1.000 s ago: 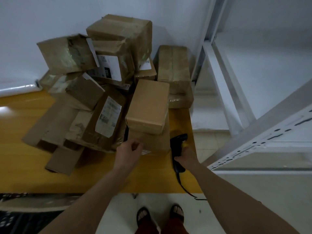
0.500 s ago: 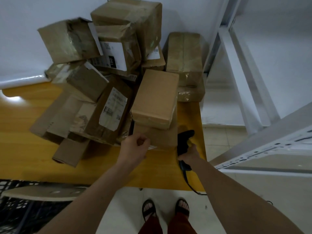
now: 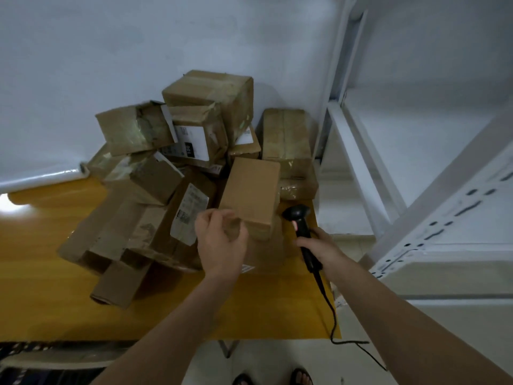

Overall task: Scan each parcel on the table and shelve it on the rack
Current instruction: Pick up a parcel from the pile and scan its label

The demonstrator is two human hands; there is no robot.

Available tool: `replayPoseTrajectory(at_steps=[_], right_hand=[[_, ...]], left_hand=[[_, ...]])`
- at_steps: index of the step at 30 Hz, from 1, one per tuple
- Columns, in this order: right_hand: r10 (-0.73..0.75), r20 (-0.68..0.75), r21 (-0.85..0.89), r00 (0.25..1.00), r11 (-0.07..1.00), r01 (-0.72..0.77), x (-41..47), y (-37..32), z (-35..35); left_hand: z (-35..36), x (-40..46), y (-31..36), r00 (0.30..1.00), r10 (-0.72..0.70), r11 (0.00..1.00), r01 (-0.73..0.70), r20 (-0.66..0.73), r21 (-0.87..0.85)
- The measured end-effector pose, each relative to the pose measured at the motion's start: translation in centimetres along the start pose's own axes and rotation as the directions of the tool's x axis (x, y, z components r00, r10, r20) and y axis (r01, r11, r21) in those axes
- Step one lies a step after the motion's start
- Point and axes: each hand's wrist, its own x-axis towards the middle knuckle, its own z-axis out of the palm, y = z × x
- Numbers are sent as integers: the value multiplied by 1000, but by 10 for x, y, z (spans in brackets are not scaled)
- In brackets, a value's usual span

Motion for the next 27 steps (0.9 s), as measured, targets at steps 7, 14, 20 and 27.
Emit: replayPoseTrajectory(at_steps=[7, 14, 20, 27], right_hand=[[-86, 1, 103, 996, 991, 86, -37, -33, -10], [-93, -7, 211, 996, 973, 93, -54, -37, -14], [-85, 67, 408, 994, 912, 51, -64, -36, -15], [-67, 34, 408, 997, 912, 48, -63, -36, -11]], left_hand=[[10, 8, 15, 999, 5, 985, 3, -42, 172], [22, 19, 14, 991, -91, 934, 52, 96, 353], [32, 18, 10, 993, -66, 899, 17, 98, 437], [41, 14, 13, 992, -85, 901, 36, 93, 432]])
